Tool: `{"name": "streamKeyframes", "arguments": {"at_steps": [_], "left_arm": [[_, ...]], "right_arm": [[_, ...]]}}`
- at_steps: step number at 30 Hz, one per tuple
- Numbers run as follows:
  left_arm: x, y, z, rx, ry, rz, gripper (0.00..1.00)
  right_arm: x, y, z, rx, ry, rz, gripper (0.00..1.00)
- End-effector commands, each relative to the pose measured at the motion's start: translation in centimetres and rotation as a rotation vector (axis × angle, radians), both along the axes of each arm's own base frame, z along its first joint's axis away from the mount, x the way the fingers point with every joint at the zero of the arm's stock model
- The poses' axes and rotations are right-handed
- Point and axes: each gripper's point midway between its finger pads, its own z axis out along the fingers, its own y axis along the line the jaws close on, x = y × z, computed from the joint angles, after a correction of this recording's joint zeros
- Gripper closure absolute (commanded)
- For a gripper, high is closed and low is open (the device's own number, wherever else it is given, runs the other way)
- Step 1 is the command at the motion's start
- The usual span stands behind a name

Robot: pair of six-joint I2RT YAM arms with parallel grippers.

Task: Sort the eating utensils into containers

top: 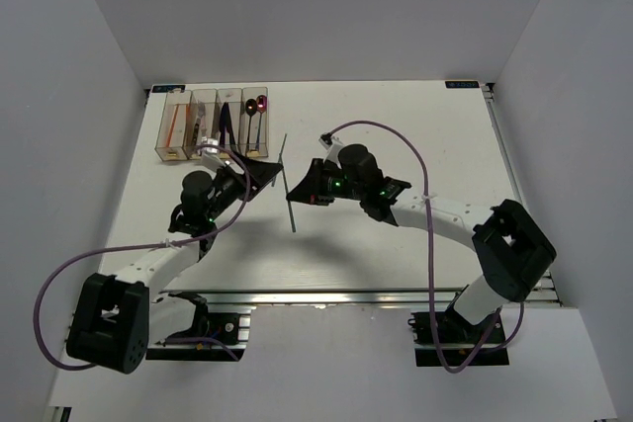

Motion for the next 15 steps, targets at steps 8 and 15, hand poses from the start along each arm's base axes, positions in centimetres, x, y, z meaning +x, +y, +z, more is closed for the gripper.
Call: {"name": "streamKeyframes", "arguments": {"at_steps": [8, 15], "left_arm": [[0.4, -2.1, 0.9, -0.017, -0.059, -0.092, 0.49], [1.9, -2.9, 0.4, 0.047, -0.05, -0.139, 1.0]], "right_arm": [[-1.1, 2.2, 2.8, 0.064, -0.029, 0.125, 1.0], [-0.2, 1.6, 2.2, 0.042, -0.046, 0.102, 0.62]]}}
